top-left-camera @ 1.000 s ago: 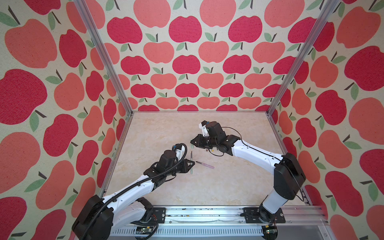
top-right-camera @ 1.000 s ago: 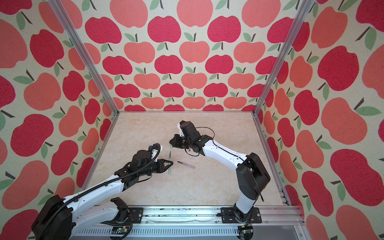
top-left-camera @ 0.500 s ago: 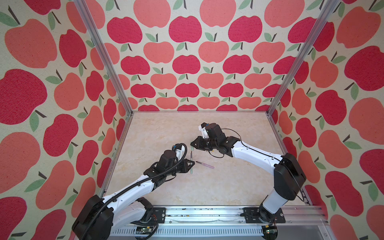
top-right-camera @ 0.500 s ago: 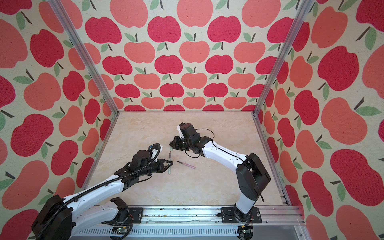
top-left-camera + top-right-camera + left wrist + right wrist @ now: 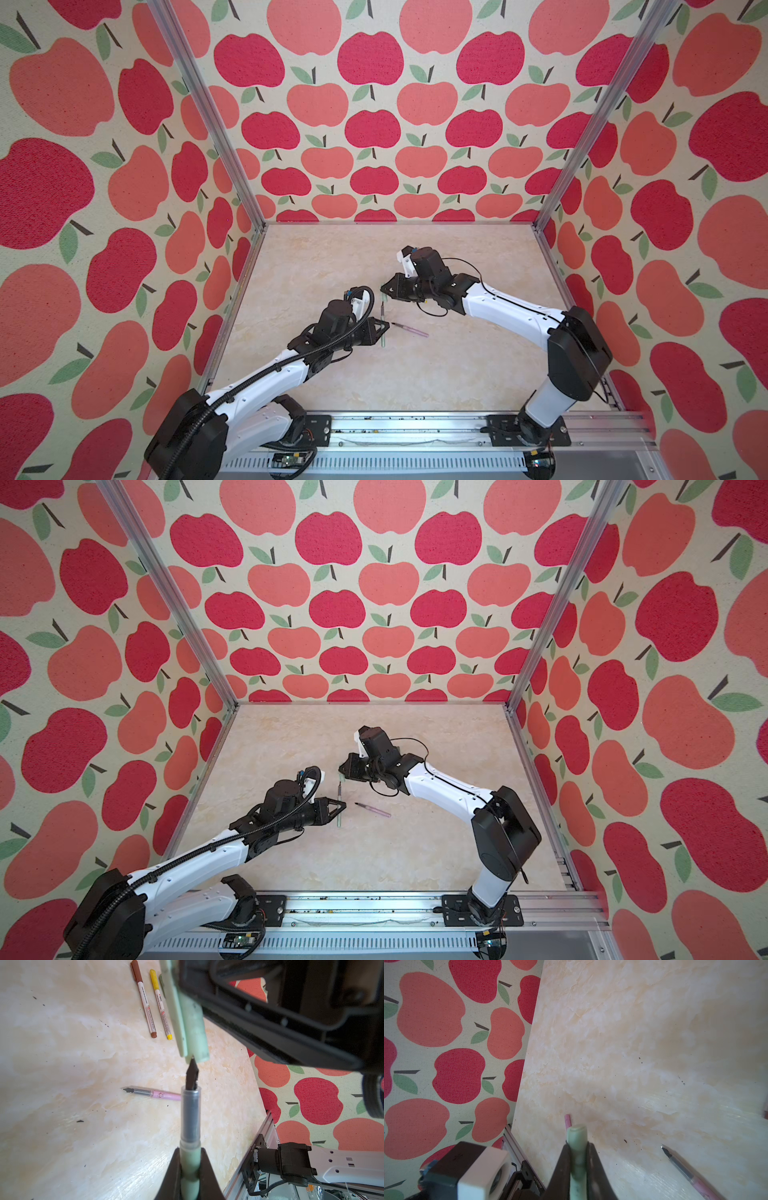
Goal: Insert the pens into the pen caps
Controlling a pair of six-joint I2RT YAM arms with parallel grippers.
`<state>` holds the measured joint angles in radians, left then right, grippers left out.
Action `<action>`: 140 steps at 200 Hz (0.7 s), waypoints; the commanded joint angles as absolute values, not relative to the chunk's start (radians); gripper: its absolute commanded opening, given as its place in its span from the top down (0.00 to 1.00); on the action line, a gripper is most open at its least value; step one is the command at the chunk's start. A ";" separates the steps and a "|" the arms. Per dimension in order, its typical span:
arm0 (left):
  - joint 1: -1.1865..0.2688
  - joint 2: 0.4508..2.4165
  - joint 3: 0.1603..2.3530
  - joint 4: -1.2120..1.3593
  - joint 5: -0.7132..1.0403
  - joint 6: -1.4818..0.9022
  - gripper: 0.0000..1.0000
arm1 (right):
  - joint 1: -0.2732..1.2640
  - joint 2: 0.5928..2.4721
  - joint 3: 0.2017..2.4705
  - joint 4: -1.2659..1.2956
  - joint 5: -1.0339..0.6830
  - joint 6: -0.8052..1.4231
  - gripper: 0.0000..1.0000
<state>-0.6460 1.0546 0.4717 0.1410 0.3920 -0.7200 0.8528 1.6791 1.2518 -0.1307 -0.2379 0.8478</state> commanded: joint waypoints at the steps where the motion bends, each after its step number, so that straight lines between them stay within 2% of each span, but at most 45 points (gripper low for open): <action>1: -0.655 1.057 0.495 0.167 0.393 -0.718 1.00 | 0.865 1.647 1.253 -0.120 -0.248 0.861 0.95; 140: -0.666 1.083 0.503 0.182 0.403 -0.716 1.00 | 0.864 1.680 1.290 -0.106 -0.252 0.856 0.95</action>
<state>-0.6552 1.0679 0.4725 0.1600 0.3889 -0.7200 0.8547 1.6794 1.2549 -0.1307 -0.2295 0.8474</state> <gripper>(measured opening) 0.135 0.144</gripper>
